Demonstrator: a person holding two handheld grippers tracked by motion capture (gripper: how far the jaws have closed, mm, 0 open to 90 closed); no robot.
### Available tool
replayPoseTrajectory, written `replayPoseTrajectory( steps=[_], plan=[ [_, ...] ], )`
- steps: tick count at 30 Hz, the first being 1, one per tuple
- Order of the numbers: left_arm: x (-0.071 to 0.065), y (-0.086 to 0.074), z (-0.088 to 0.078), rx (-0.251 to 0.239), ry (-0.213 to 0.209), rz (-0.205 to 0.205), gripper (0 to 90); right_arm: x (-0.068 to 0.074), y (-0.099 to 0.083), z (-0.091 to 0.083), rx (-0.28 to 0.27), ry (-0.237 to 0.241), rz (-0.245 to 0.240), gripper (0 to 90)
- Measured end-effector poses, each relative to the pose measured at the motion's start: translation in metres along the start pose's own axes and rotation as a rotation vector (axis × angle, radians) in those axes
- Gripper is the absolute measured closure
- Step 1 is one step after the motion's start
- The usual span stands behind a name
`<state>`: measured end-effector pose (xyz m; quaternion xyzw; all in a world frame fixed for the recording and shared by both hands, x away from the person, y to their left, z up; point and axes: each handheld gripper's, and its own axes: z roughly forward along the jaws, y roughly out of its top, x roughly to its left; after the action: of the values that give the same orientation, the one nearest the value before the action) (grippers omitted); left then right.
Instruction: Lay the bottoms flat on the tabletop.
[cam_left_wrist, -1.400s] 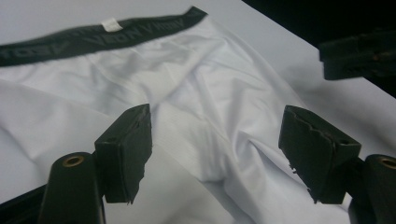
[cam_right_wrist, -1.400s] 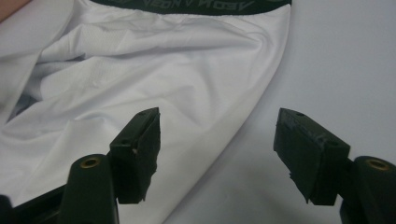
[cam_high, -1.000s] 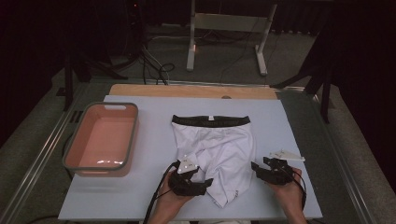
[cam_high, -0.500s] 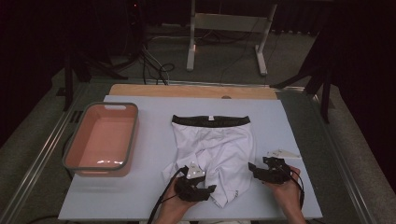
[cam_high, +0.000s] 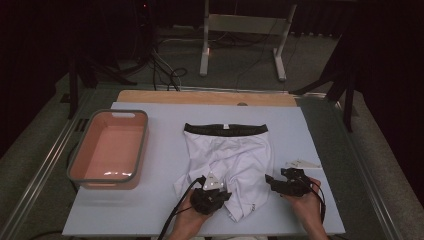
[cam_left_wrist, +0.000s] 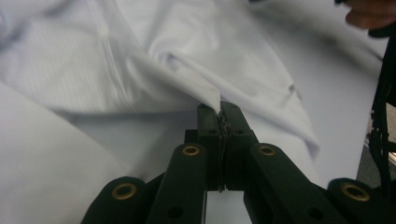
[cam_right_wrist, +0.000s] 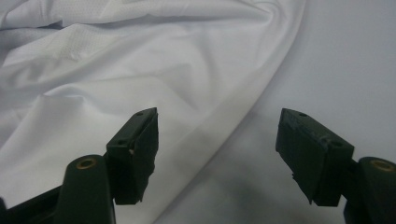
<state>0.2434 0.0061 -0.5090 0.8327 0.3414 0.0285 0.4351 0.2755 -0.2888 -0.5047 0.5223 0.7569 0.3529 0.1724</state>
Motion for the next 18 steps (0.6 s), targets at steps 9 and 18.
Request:
replayPoseTrajectory(
  steps=[9,18],
  plan=[
    [0.018,0.039,-0.011,-0.105,0.040,-0.007,88.4,-0.004,-0.001,-0.002,-0.007,-0.008,0.023,29.4],
    [0.047,0.064,-0.004,-0.140,0.116,-0.057,88.3,-0.002,0.000,-0.002,-0.012,-0.012,0.010,29.2]
  ],
)
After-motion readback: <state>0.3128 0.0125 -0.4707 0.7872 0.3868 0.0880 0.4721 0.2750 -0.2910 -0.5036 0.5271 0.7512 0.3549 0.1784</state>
